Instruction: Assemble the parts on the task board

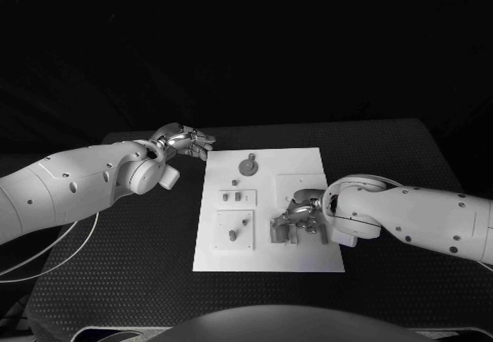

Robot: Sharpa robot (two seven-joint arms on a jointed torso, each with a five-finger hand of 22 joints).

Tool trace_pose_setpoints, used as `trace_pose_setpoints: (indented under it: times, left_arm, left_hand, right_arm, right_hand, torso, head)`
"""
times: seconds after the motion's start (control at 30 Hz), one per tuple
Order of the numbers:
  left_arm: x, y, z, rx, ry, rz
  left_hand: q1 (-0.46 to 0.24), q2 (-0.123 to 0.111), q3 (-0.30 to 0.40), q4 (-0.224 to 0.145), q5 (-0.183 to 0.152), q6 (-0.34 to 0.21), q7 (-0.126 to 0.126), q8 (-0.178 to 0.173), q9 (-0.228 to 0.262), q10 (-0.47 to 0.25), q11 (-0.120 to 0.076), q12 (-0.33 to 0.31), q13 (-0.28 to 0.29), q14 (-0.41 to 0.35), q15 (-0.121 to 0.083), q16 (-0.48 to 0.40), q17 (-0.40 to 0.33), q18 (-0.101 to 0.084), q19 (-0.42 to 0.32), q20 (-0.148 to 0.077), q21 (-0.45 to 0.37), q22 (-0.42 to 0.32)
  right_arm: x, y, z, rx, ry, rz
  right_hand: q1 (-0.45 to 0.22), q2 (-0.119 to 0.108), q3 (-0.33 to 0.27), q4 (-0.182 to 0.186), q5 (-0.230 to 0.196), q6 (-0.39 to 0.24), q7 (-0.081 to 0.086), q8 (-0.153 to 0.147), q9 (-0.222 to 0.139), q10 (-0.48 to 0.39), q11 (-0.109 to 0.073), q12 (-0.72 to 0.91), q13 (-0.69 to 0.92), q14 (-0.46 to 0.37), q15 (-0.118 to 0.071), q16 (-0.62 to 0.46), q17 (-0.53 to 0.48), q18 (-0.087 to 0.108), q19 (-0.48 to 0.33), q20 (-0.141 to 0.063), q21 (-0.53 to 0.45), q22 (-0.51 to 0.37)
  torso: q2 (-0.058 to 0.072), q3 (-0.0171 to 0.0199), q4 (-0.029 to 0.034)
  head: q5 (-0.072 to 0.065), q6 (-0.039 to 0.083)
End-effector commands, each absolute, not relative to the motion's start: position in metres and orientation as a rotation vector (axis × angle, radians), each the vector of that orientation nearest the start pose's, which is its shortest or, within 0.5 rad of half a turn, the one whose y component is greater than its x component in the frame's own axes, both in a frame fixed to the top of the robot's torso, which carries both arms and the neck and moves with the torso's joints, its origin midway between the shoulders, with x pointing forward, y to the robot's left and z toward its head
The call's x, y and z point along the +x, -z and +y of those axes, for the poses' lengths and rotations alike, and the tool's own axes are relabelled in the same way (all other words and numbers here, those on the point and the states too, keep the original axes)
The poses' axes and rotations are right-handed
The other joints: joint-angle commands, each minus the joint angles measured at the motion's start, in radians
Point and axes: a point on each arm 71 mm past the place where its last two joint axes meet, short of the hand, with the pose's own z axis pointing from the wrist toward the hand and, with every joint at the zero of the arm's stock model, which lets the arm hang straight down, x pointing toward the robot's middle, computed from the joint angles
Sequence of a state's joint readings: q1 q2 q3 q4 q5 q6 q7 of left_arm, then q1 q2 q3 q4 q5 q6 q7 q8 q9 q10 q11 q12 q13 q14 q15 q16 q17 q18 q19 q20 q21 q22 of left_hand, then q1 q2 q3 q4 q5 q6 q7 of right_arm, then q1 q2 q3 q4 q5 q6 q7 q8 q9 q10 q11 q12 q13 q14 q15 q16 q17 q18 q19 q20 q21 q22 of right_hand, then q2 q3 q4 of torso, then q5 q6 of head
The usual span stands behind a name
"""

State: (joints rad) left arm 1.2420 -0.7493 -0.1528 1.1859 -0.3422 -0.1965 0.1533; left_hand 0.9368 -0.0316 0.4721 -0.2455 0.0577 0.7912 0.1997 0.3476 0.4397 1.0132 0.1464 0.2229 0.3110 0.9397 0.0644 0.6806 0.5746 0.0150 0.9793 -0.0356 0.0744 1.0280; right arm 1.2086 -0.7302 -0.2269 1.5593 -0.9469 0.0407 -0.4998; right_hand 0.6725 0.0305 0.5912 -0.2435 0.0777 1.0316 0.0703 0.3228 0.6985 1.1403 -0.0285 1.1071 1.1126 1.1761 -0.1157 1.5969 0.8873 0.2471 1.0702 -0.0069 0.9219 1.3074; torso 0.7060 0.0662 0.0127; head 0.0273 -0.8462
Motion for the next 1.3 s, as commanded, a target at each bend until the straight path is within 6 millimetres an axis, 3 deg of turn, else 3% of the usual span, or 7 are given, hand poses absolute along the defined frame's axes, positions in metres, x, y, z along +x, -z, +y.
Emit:
trace_pose_setpoints:
  times: [0.03, 0.63, 0.83, 1.13, 1.3]
  left_arm:
    - [0.5351, 0.2246, 0.2595, -0.874, 1.112, 1.748]
    - [0.5350, 0.2246, 0.2599, -0.875, 1.111, 1.748]
    - [0.5350, 0.2246, 0.2602, -0.875, 1.110, 1.747]
    - [0.5349, 0.2246, 0.2608, -0.876, 1.109, 1.747]
    - [0.5351, 0.2248, 0.2610, -0.877, 1.108, 1.749]
  left_hand:
    - [-0.008, -0.001, -0.001, 0.007, -0.001, -0.006, -0.001, 0.000, -0.002, -0.007, 0.002, -0.006, 0.001, 0.006, 0.000, -0.005, 0.001, 0.005, 0.004, 0.001, -0.005, -0.001]
    - [-0.009, -0.001, -0.001, 0.007, -0.001, -0.006, -0.001, 0.001, -0.002, -0.007, 0.002, -0.006, 0.001, 0.006, 0.000, -0.005, 0.002, 0.005, 0.004, 0.001, -0.005, -0.002]
    - [-0.009, -0.001, -0.001, 0.007, -0.001, -0.006, -0.001, 0.001, -0.002, -0.007, 0.002, -0.006, 0.001, 0.006, 0.000, -0.006, 0.002, 0.005, 0.004, 0.001, -0.005, -0.002]
    - [-0.009, -0.001, -0.001, 0.008, -0.001, -0.006, -0.001, 0.001, -0.002, -0.007, 0.002, -0.006, 0.001, 0.006, 0.000, -0.006, 0.002, 0.005, 0.004, 0.001, -0.005, -0.002]
    - [-0.009, -0.001, -0.001, 0.008, -0.001, -0.006, -0.001, 0.001, -0.002, -0.007, 0.002, -0.006, 0.001, 0.006, 0.000, -0.006, 0.003, 0.005, 0.004, 0.001, -0.005, -0.002]
  right_arm:
    - [0.4296, 0.2837, -0.1563, 0.157, -0.519, 2.494]
    - [0.4276, 0.2892, -0.1534, 0.154, -0.520, 2.505]
    - [0.4276, 0.2894, -0.1533, 0.161, -0.522, 2.499]
    - [0.4282, 0.2896, -0.1539, 0.162, -0.519, 2.494]
    - [0.4282, 0.2897, -0.1538, 0.164, -0.522, 2.495]
  right_hand:
    - [-0.010, 0.002, 0.005, 0.002, 0.002, 0.013, 0.005, -0.003, -0.002, -0.001, -0.005, 0.003, -0.001, 0.010, -0.014, -0.004, -0.001, 0.015, 0.000, -0.001, 0.000, 0.016]
    - [-0.023, -0.010, 0.007, 0.007, 0.002, 0.010, 0.007, -0.008, -0.003, -0.004, -0.004, 0.001, -0.002, 0.002, -0.014, -0.006, -0.009, 0.015, -0.002, 0.000, -0.002, 0.016]
    - [-0.048, -0.064, 0.011, 0.029, 0.002, 0.005, 0.009, -0.015, -0.004, -0.009, -0.002, -0.002, -0.001, -0.007, -0.013, -0.010, -0.014, 0.015, -0.004, 0.000, -0.005, 0.016]
    - [-0.079, -0.116, 0.016, 0.054, 0.001, -0.001, 0.011, -0.023, -0.004, -0.013, 0.001, -0.004, -0.001, -0.017, -0.012, -0.014, -0.023, 0.015, -0.005, -0.002, -0.008, 0.015]
    - [-0.098, -0.157, 0.031, 0.085, 0.002, -0.003, 0.012, -0.026, -0.002, -0.016, 0.001, -0.005, 0.000, -0.021, -0.012, -0.017, -0.024, 0.015, -0.005, -0.004, -0.010, 0.015]
  torso:
    - [0.000, 0.0004, -0.0003]
    - [0.001, -0.0010, 0.0001]
    - [0.000, -0.0012, -0.0010]
    - [0.000, -0.0008, -0.0014]
    - [0.000, -0.0004, -0.0017]
  head:
    - [0.003, -0.004]
    - [0.007, -0.009]
    - [0.008, -0.011]
    - [0.009, -0.010]
    - [0.009, -0.011]
